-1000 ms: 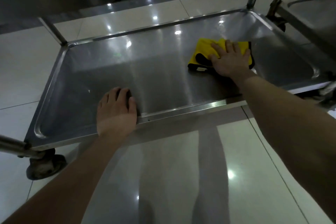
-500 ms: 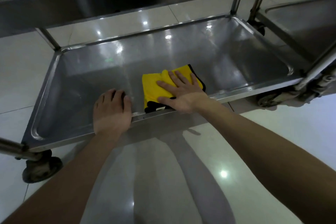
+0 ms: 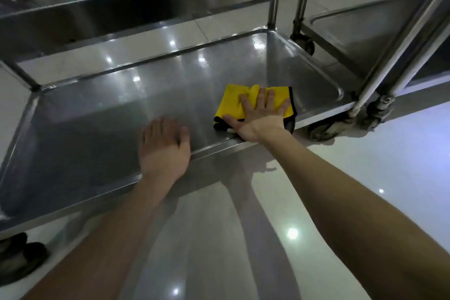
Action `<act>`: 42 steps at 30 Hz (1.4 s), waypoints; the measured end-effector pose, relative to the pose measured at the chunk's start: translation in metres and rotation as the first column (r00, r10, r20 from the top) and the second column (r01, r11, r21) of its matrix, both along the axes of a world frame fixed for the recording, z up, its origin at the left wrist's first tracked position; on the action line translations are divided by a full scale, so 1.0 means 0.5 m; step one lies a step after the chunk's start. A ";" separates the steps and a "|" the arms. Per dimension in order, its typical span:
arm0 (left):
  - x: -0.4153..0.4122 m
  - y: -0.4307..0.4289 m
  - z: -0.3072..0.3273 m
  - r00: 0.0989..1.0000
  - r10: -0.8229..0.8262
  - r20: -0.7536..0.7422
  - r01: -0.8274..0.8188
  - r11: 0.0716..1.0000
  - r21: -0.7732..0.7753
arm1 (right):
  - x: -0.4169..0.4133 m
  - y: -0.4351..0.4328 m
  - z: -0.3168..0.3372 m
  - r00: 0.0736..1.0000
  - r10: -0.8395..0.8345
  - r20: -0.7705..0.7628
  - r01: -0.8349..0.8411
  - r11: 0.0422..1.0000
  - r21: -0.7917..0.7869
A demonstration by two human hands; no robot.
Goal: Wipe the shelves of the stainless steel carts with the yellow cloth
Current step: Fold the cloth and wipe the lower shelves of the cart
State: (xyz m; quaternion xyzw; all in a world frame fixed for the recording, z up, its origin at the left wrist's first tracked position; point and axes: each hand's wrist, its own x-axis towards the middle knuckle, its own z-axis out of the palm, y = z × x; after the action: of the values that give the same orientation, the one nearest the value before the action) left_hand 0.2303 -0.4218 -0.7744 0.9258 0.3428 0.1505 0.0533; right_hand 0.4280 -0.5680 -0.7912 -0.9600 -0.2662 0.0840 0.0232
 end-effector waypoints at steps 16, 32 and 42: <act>0.111 -0.053 -0.036 0.994 -0.040 -0.105 0.036 0.999 -0.036 | 0.351 -0.226 -0.006 1.000 -0.018 0.004 0.018 0.999 0.042; 0.115 -0.051 -0.027 0.991 -0.040 -0.130 0.039 0.999 -0.012 | 0.296 0.188 0.000 0.976 0.218 0.012 -0.218 0.971 0.099; 0.112 -0.054 -0.024 0.990 -0.041 -0.135 0.038 0.999 -0.024 | 0.099 -0.014 -0.019 0.913 0.408 -0.028 -0.403 0.908 0.112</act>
State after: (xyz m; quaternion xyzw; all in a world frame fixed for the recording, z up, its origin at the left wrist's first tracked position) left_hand 0.2865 -0.4490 -0.7866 0.9398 0.3289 0.0827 0.0430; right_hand 0.4777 -0.5749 -0.8004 -0.8788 -0.4630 0.0976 0.0621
